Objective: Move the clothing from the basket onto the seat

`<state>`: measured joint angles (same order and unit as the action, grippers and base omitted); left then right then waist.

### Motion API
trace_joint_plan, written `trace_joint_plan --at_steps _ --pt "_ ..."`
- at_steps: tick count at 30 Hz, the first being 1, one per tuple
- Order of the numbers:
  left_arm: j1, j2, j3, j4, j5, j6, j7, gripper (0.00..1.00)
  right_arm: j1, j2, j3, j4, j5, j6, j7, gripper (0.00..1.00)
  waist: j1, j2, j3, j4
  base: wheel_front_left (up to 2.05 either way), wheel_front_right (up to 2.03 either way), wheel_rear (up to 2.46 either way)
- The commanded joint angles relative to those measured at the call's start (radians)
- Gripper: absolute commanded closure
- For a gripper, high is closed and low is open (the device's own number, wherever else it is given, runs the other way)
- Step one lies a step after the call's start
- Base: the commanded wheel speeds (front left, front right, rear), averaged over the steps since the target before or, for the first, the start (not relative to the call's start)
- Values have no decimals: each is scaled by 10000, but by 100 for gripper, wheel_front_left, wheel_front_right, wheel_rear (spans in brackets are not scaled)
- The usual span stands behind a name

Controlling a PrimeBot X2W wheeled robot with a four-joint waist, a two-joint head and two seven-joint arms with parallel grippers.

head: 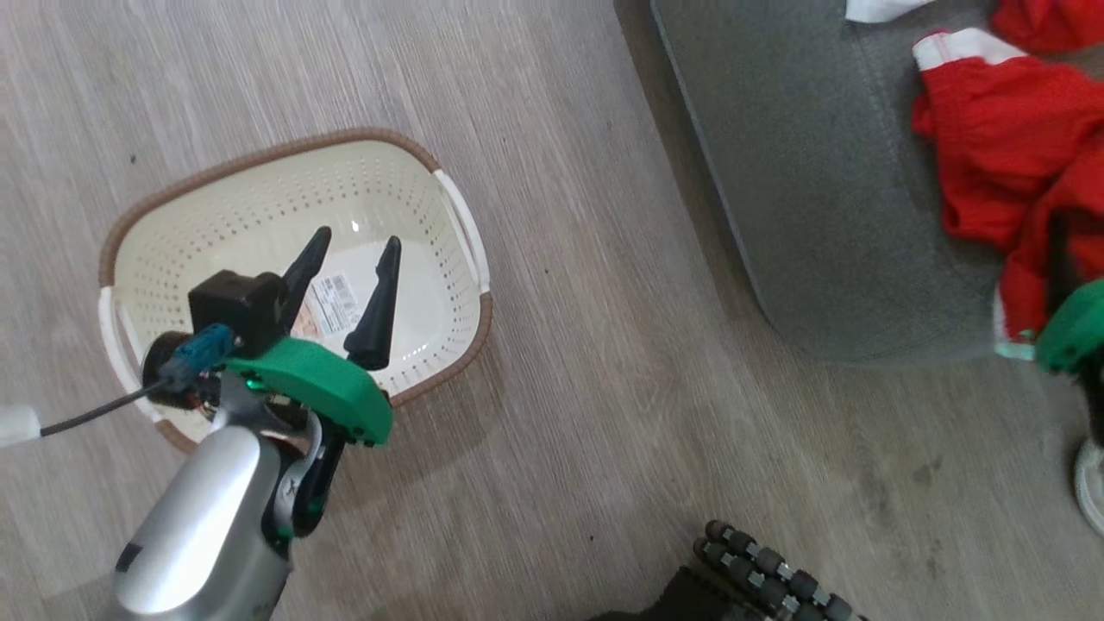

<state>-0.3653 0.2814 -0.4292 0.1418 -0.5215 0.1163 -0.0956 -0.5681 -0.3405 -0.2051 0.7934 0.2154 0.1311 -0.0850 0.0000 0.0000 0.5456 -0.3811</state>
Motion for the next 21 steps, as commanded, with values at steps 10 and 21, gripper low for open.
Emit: trace_joint_plan --at_steps 10,21 --pt "251 -71 288 320 -303 -120 -470 0 3327 -1696 1314 -5128 2817 -4 2793 0 0 0 -814 -364 0 0 0" --pt "373 -676 325 1085 -691 -297 -1164 0 4359 -1630 438 -9658 2464 -4 3766 0 0 0 -1674 337 0 0 0"
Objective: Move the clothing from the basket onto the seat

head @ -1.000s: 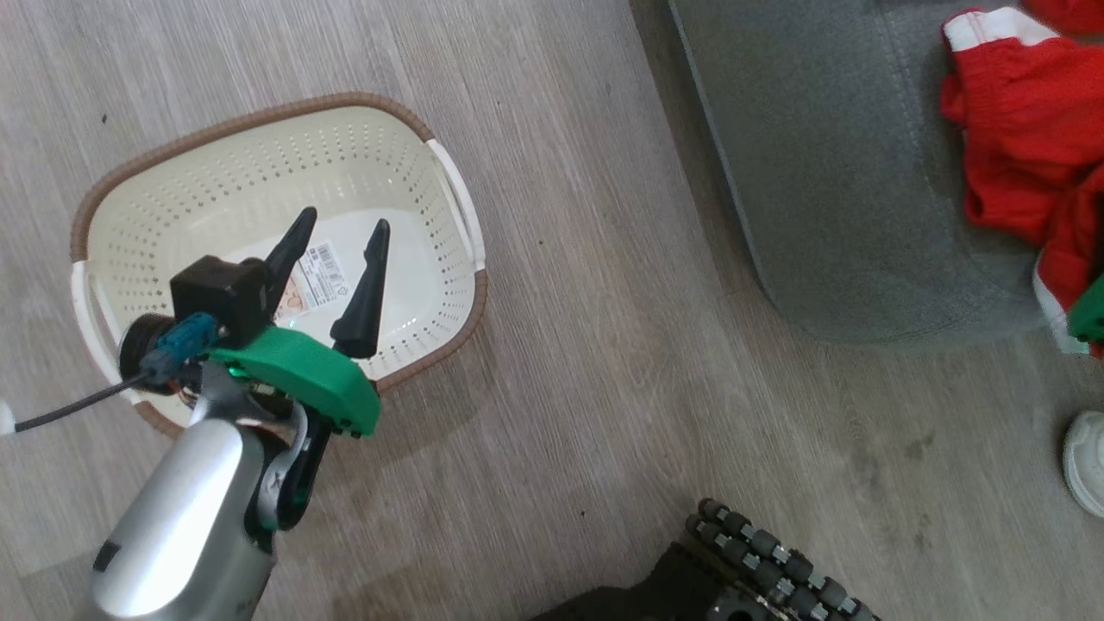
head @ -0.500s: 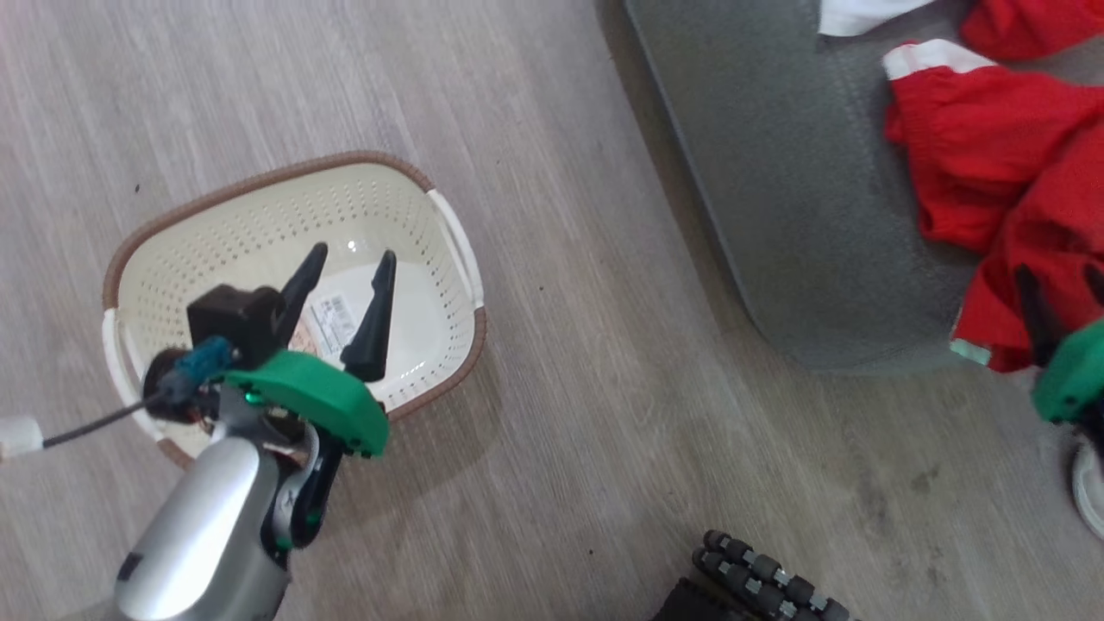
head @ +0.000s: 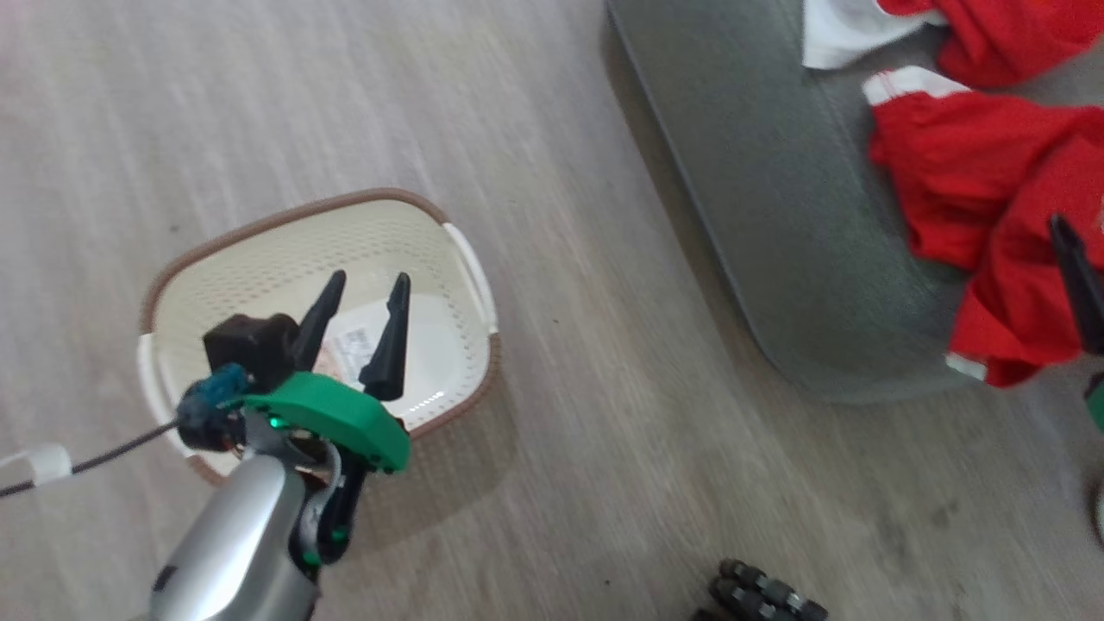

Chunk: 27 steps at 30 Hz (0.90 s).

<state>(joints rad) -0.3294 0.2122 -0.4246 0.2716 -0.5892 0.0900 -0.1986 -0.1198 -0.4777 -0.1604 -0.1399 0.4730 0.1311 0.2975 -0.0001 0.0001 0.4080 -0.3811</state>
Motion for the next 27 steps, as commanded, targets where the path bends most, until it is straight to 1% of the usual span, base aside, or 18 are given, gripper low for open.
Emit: trace_joint_plan --at_steps 1,3,4,8,11,13,16,18,21,25,27 --pt "35 -68 281 -104 -16 -47 -223 0 -217 -147 21 -511 -395 -4 -179 0 1 -1 -417 515 0 0 0" --pt "71 -249 281 127 -17 -120 -378 0 -357 129 137 -723 -1062 -4 -529 0 1 -1 -677 961 0 0 0" --pt "71 -249 281 127 -17 -120 -378 0 -357 129 137 -723 -1062 -4 -529 0 1 -1 -677 961 0 0 0" --pt "154 -440 462 536 121 -223 -573 0 -505 845 745 -457 -1847 -4 -1309 0 1 -1 -1184 1939 0 0 0" --pt "248 -528 786 794 277 -294 -620 0 -581 1117 1320 221 -2634 -4 -2124 0 1 -1 -1574 2607 0 0 0" --pt "305 -621 1135 778 544 -339 -625 0 -626 1388 1602 787 -3208 -4 -2997 0 1 -1 -1799 3045 0 0 0" --pt "529 -818 1695 773 970 -447 -628 0 -500 1993 2001 2015 -3475 -4 -4167 0 1 -1 -2158 3580 0 0 0" --pt "731 -915 2026 840 1264 -559 -629 0 -451 2349 2178 2926 -3731 -4 -4831 0 1 -1 -2400 3825 0 0 0" --pt "998 -1086 2470 944 1606 -773 -630 0 -453 2926 2224 4220 -3930 -4 -5348 0 1 -1 -2731 4083 0 0 0" --pt "1439 -1241 3152 1024 2022 -957 -631 0 -566 3352 2280 5575 -4340 -4 -5567 0 1 -1 -3112 4155 0 0 0" --pt "1649 -1295 3461 1072 2215 -1023 -631 0 -664 3514 2278 5801 -4497 -4 -5583 0 1 -1 -3214 4127 0 0 0"
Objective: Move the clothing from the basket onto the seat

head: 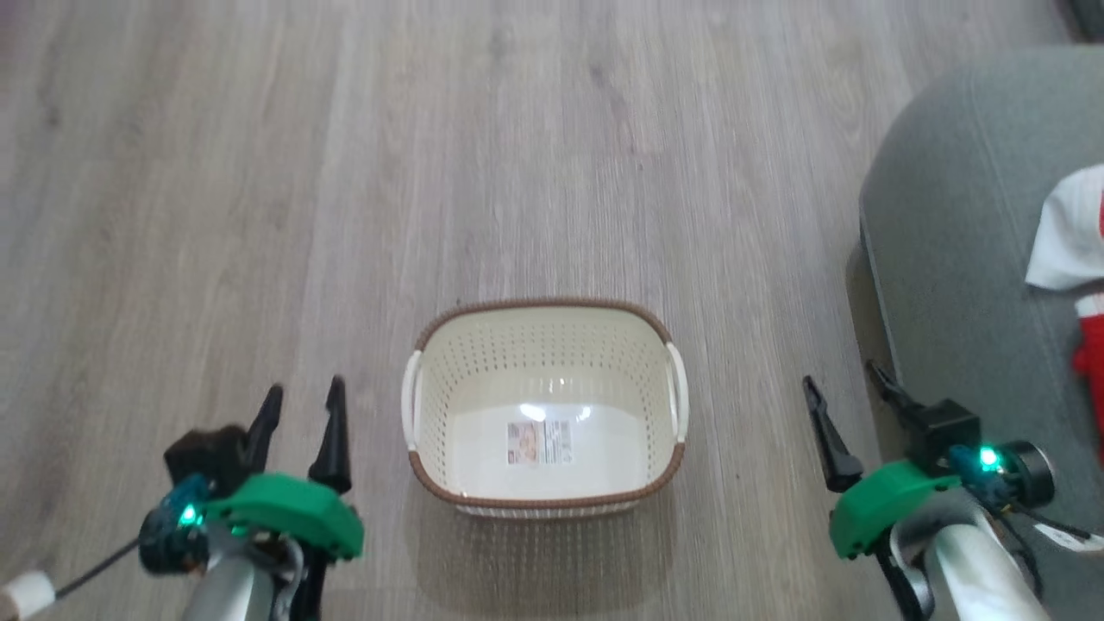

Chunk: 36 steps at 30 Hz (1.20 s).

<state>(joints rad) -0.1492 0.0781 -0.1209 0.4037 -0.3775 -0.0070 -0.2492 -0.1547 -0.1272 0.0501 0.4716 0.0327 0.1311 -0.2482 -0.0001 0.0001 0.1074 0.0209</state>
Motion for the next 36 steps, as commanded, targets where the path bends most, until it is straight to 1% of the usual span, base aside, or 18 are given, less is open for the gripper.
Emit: trace_joint_plan --at_steps 1,10,12,13,18,22,36 --pt "-77 18 549 -238 184 -109 -125 0 -343 67 138 -317 -185 -4 -128 0 1 -1 -243 92 0 0 0" --pt "80 -186 1163 -133 799 -503 -125 0 -260 393 -251 -597 -651 -4 -133 0 1 -1 -485 -6 0 0 0" --pt "64 -213 1149 -198 832 -693 -125 0 -273 444 -330 -744 -687 -4 -134 0 1 -1 -504 -22 0 0 0" --pt "387 -245 825 110 784 -709 0 100 1 398 -532 -426 -651 0 -29 100 1 -1 -508 -21 0 0 0" --pt "665 -284 821 694 698 -695 74 100 279 427 -493 199 -540 0 40 100 1 -1 -523 -24 0 0 0" --pt "640 -284 880 663 389 -708 181 100 247 435 -566 181 -161 0 169 100 1 -1 -536 -28 0 0 0" --pt "638 -283 1027 377 -1088 -769 560 100 321 474 -640 -155 1706 -1 528 100 1 -1 -595 -50 0 0 0"
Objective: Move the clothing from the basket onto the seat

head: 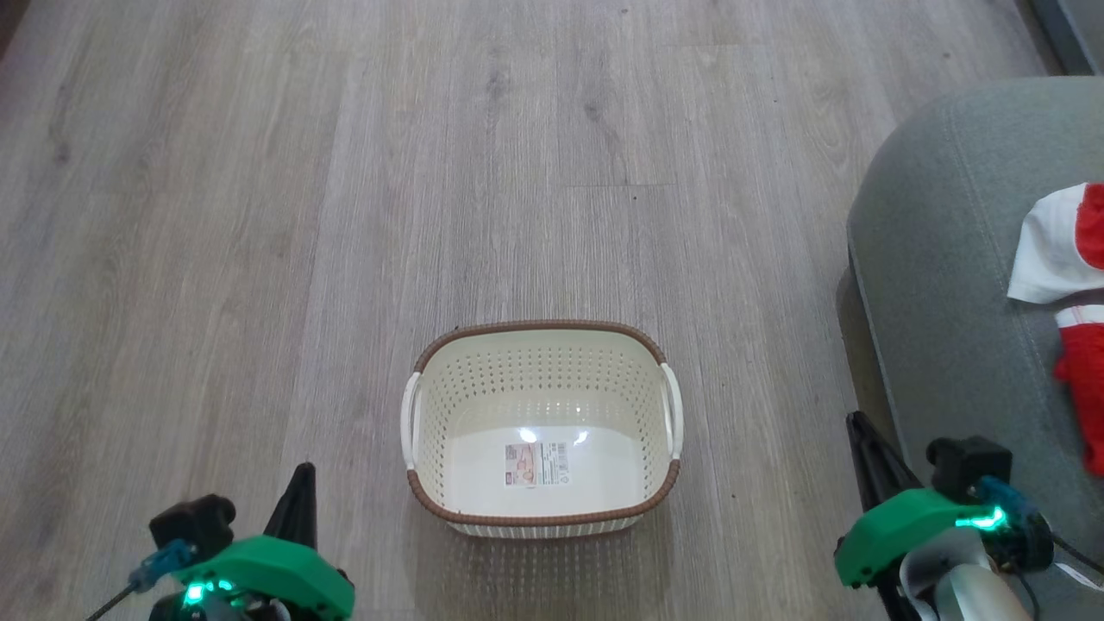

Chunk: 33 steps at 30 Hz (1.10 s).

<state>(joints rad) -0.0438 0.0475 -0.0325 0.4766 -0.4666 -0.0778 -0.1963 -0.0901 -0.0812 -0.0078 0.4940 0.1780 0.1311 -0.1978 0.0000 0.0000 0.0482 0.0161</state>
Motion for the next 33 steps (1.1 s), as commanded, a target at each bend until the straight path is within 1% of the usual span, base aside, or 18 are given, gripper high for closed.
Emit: trace_joint_plan --at_steps 1,24,33 --pt "-418 24 155 -371 -302 -66 59 100 -322 16 -69 -401 384 -1 51 100 0 0 -7 -2 0 0 0" --pt "-466 25 446 -814 -2818 -171 741 100 -283 83 -285 -882 3535 -1 735 100 0 0 -107 -38 0 0 0" --pt "-483 25 546 -960 -3656 -206 972 100 -273 105 -361 -1039 4585 -1 967 100 0 0 -141 -50 0 0 0"
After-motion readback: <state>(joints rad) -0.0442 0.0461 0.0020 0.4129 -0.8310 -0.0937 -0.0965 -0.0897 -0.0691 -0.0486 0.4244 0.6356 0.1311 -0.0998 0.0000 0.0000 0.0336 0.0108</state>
